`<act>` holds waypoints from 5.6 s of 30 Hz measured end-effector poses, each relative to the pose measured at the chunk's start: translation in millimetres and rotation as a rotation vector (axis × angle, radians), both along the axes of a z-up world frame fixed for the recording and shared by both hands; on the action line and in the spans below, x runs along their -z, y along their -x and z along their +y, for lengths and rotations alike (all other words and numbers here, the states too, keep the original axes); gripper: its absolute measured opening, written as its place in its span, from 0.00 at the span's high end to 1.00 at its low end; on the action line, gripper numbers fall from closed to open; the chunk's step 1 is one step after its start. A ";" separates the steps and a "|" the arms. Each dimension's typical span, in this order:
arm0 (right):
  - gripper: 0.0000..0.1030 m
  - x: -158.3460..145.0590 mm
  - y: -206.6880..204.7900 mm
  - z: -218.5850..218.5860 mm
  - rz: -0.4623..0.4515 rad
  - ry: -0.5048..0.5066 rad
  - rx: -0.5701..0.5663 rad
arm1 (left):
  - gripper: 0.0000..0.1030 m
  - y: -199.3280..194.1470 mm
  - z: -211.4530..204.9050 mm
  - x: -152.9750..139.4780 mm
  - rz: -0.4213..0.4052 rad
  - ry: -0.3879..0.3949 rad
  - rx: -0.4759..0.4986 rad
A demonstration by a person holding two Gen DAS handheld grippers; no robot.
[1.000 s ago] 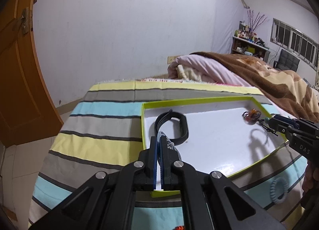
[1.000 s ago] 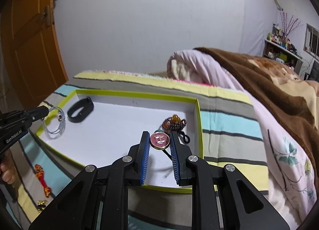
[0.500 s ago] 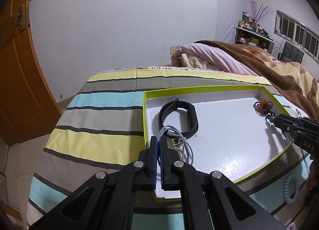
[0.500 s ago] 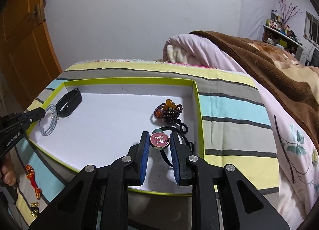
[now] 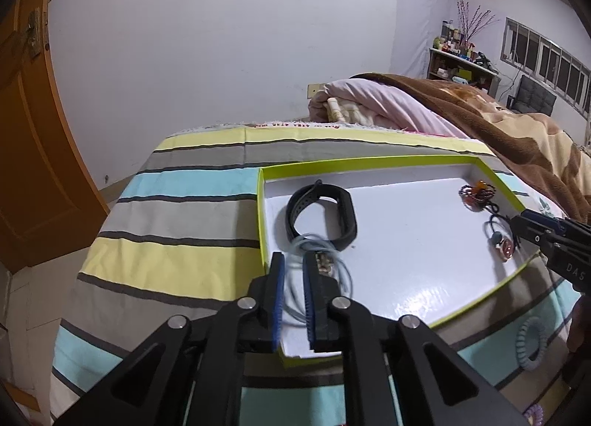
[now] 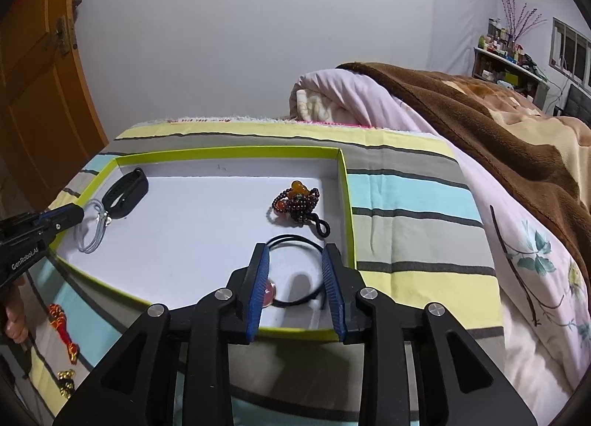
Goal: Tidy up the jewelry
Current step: 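Lower the grey cord tie into the box with the left tool while the right releases the pink-button tie there, then open both tools and lift them away from the green box, then close the right tool on the lavender coil tie while the left reaches the gold charm, then carry the gold charm into the green box with the left tool while the right carries the lavender coil tie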
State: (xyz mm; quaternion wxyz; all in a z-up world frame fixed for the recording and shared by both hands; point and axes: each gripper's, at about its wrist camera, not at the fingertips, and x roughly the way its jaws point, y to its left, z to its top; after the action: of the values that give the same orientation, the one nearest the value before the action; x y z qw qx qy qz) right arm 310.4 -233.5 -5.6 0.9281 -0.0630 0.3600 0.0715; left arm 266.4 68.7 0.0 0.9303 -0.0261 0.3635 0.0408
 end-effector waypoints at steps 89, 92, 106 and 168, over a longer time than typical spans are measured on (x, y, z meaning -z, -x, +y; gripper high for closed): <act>0.79 33.1 177.7 30.1 0.118 -0.001 -0.066 | 0.78 134.7 -77.2 11.5 0.033 0.085 0.111; 0.87 33.4 177.1 34.1 0.115 0.032 -0.075 | 0.78 127.8 -78.6 16.9 0.062 0.077 0.101; 0.91 28.7 179.2 28.0 0.095 0.008 -0.072 | 0.83 127.1 -86.7 17.1 0.061 -0.010 0.084; 0.91 -17.6 -11.6 25.2 0.006 -0.005 -0.061 | 0.84 -5.4 -50.4 -38.1 -0.105 -0.028 0.106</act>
State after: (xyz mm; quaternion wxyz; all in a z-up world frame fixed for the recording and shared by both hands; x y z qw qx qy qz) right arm 322.0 -208.3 12.0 0.9246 -0.0712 0.3604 0.1009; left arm 271.8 18.3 38.0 0.9493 0.0041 0.3142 -0.0049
